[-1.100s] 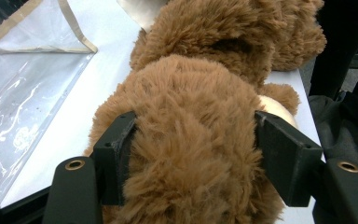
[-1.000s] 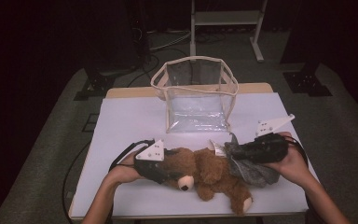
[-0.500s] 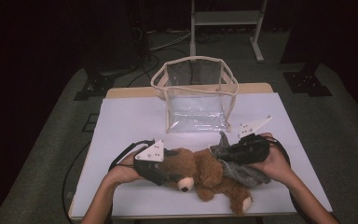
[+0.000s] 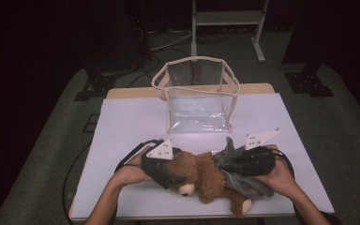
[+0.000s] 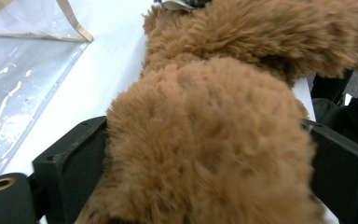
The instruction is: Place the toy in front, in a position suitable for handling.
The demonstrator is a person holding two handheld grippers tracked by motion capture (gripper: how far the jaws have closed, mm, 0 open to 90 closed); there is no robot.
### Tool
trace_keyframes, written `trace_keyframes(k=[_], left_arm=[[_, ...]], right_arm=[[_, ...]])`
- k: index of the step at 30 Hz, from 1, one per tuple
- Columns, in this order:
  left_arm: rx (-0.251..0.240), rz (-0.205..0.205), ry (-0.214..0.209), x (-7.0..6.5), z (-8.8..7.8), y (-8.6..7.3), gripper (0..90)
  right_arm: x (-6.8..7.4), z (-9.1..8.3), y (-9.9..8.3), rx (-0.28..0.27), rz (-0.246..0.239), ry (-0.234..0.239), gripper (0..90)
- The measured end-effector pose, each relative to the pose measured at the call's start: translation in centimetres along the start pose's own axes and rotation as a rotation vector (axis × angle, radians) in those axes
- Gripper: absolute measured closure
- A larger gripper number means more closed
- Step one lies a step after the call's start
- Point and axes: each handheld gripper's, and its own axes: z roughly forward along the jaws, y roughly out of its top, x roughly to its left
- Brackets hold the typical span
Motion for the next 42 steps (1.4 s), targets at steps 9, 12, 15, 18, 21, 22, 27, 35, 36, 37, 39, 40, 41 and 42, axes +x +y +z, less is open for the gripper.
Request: trace_keyframes(k=[9, 12, 15, 18, 21, 22, 27, 35, 36, 37, 39, 40, 41, 42], left_arm=[[0.009, -0.086, -0.038, 0.5, 2.2, 0.6, 2.8], [0.024, -0.08, -0.042, 0.6, 2.5, 0.9, 10.6], [0.04, 0.019, 0.003, 0.7, 2.2, 1.5, 32.4], [0.062, 0.07, 0.031, 1.3, 2.0, 2.6, 39.4], [0.082, 0.105, 0.045, 2.5, 2.1, 3.8, 40.8], [0.083, 0.106, 0.047, 2.9, 2.1, 4.1, 40.8], [0.082, 0.1, 0.073, 5.0, 1.8, 4.6, 40.1], [0.067, 0.025, 0.038, 4.3, 1.0, 1.7, 30.3], [0.067, 0.029, 0.033, 4.1, 0.8, 1.5, 28.0], [0.064, 0.027, 0.029, 3.9, 0.5, 1.4, 26.4], [0.061, 0.022, 0.017, 3.6, 0.1, 1.5, 20.2], [0.064, 0.03, 0.023, 3.4, -0.1, 1.7, 18.5], [0.065, 0.036, 0.023, 3.2, -0.2, 1.9, 17.8], [0.071, 0.044, 0.019, 3.2, -0.3, 2.1, 17.7]], right_arm=[[-0.3, -0.1, -0.6, -0.031, 0.023, 0.016, 70.2], [-0.8, -0.2, -0.6, -0.031, 0.045, 0.025, 70.1], [-1.3, -0.4, -0.4, -0.033, 0.06, 0.021, 70.0], [-2.1, -0.8, -0.2, -0.047, 0.084, 0.019, 69.9], [-2.8, -1.2, 0.1, -0.071, 0.093, 0.001, 70.0], [-3.0, -1.2, 0.3, -0.08, 0.098, -0.003, 70.0], [-4.1, -0.9, 1.8, -0.081, 0.091, -0.028, 70.1], [-4.1, 1.4, 2.6, -0.042, 0.055, 0.011, 70.3], [-3.8, 1.7, 2.5, -0.04, 0.047, 0.018, 70.4], [-3.4, 1.8, 2.5, -0.037, 0.037, 0.019, 70.5], [-2.5, 2.0, 2.2, -0.032, 0.012, 0.017, 70.7], [-2.0, 2.1, 2.1, -0.031, 0.003, 0.014, 70.8], [-1.6, 2.1, 1.9, -0.032, -0.008, 0.009, 70.8], [-1.4, 2.0, 1.8, -0.031, -0.016, 0.003, 70.8]])
